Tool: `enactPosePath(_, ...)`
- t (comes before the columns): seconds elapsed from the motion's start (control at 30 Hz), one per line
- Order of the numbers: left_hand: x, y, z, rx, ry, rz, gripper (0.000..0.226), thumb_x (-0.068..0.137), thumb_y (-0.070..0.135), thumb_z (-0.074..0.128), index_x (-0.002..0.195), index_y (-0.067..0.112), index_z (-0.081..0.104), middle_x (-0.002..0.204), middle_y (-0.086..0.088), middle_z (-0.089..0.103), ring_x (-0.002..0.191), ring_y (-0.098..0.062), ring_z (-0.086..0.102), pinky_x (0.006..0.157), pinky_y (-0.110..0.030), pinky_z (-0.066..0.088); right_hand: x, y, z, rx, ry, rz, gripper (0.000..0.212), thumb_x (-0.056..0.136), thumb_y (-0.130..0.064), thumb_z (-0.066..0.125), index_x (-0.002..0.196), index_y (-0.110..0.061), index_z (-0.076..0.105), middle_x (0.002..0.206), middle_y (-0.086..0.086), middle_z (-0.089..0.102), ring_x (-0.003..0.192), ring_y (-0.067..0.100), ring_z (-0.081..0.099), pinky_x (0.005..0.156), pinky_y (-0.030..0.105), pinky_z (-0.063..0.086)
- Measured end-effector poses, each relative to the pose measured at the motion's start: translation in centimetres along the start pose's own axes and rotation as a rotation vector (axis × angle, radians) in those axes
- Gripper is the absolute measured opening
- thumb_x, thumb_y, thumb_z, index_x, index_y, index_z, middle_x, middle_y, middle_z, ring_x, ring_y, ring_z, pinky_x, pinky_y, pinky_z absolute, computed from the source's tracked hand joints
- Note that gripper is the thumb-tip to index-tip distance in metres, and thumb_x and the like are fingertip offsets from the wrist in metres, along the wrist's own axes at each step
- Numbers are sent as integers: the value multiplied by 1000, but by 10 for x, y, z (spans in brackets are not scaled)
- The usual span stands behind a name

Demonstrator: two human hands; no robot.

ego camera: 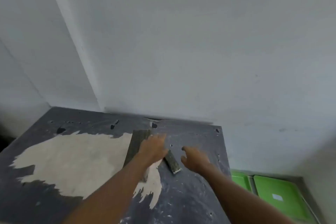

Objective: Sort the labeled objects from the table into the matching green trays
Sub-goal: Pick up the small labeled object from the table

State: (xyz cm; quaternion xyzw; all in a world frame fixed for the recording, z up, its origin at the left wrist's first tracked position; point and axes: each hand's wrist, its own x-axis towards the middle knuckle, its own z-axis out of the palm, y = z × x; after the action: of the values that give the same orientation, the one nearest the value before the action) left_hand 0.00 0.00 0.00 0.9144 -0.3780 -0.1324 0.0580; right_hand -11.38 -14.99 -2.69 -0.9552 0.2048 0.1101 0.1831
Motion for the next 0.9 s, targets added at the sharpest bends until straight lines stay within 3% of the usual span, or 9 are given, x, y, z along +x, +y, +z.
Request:
enactPosePath(0.17,13,0,42,-49,-66,-77,61,97,38,52,151,19,32,150,-10,45,137,-33,43,106,-47,46,21,10,44,95,-85,58,35,95,-28,48,127,-14,52,131,13,60,118,33,57,98,46,49)
enactPosePath(0.3,33,-7,73,-154,-96,-111,54,99,34,51,149,20,36,142,-8,52,130,-28,51,104,-41,47,39,11,69,131,-121,102,28,95,-27,46,120,-16,54,122,12,64,109,32,61,89,39,50)
enactPosePath(0.53,70,-19,122,-326,-213,-152,54,97,25,50,149,18,36,137,-13,51,124,-31,55,105,-41,47,69,9,104,317,-147,215,28,97,-36,46,112,-15,54,115,11,63,99,29,62,88,40,53)
enactPosePath(0.73,87,-13,155,-512,-246,-213,48,100,22,51,145,14,38,142,-19,41,123,-33,54,104,-35,44,80,10,128,467,-55,296,12,97,-22,46,103,-20,56,100,3,65,85,17,62,77,35,55)
enactPosePath(0.83,88,-9,159,-611,-199,-273,50,98,28,58,140,13,37,137,-17,40,117,-32,57,97,-35,50,78,9,131,631,-1,331,22,95,-11,46,108,-21,61,91,-4,65,75,5,59,65,22,50)
enactPosePath(0.9,87,-9,158,-654,-199,-284,59,92,33,66,139,14,36,135,-15,41,116,-33,56,96,-37,51,77,11,129,706,32,334,29,93,-5,46,110,-20,64,89,-4,68,74,8,63,67,27,55)
